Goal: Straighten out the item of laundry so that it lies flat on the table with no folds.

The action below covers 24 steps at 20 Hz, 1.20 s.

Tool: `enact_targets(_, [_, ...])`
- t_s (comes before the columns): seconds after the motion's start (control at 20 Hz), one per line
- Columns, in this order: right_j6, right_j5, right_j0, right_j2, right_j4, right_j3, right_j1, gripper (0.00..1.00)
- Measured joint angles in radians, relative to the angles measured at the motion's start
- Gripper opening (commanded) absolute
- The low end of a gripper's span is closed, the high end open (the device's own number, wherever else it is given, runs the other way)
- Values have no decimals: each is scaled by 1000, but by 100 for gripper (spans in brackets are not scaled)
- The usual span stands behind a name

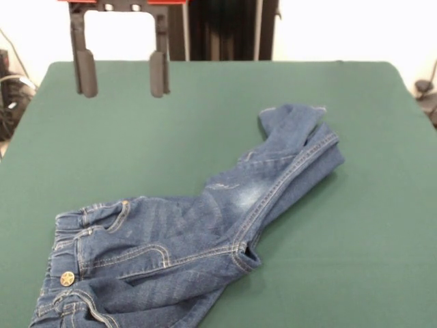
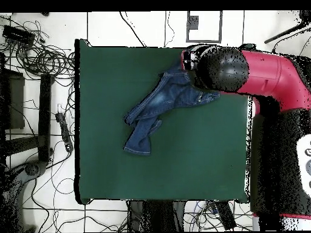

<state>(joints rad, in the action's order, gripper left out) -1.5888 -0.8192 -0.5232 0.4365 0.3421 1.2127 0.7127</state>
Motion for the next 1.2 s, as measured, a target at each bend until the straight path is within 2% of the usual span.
enact_targets(0.25, [0,2,-8,-9,3,18,1,100])
enact_targets(0.65, [-67,22,95,-120,-15,21,0,100])
enact_targets(0.9, [-169,34,176,-199,-35,21,-2,100])
enact_targets(1.0, [-252,35,214,-244,-70,21,-4,100])
enact_targets(1.2, [-335,35,236,-278,-119,21,-7,100])
